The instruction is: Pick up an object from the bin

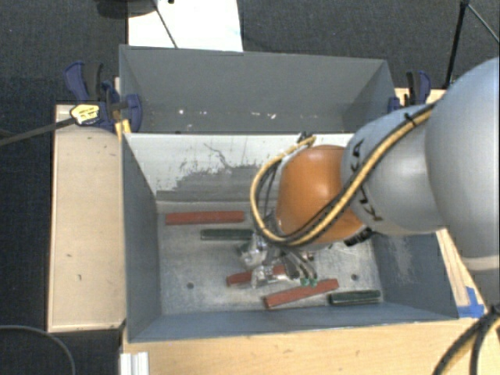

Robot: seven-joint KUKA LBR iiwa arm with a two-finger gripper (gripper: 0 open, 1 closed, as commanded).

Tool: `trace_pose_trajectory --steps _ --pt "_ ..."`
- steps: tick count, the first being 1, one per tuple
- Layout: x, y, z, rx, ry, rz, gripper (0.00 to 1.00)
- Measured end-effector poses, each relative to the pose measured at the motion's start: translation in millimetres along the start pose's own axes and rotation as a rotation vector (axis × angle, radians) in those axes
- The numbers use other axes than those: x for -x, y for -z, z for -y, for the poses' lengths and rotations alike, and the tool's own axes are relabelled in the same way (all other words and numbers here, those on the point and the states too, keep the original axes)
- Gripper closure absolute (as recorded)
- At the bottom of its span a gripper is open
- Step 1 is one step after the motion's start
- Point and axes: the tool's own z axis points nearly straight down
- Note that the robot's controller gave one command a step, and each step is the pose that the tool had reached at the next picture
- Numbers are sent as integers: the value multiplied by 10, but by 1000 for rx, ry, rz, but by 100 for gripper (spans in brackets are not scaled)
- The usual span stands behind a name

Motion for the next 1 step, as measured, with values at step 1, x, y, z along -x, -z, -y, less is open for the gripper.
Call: trace_pose_trajectory --steps 1 --pt "11 1323 11 0 -31 2 100"
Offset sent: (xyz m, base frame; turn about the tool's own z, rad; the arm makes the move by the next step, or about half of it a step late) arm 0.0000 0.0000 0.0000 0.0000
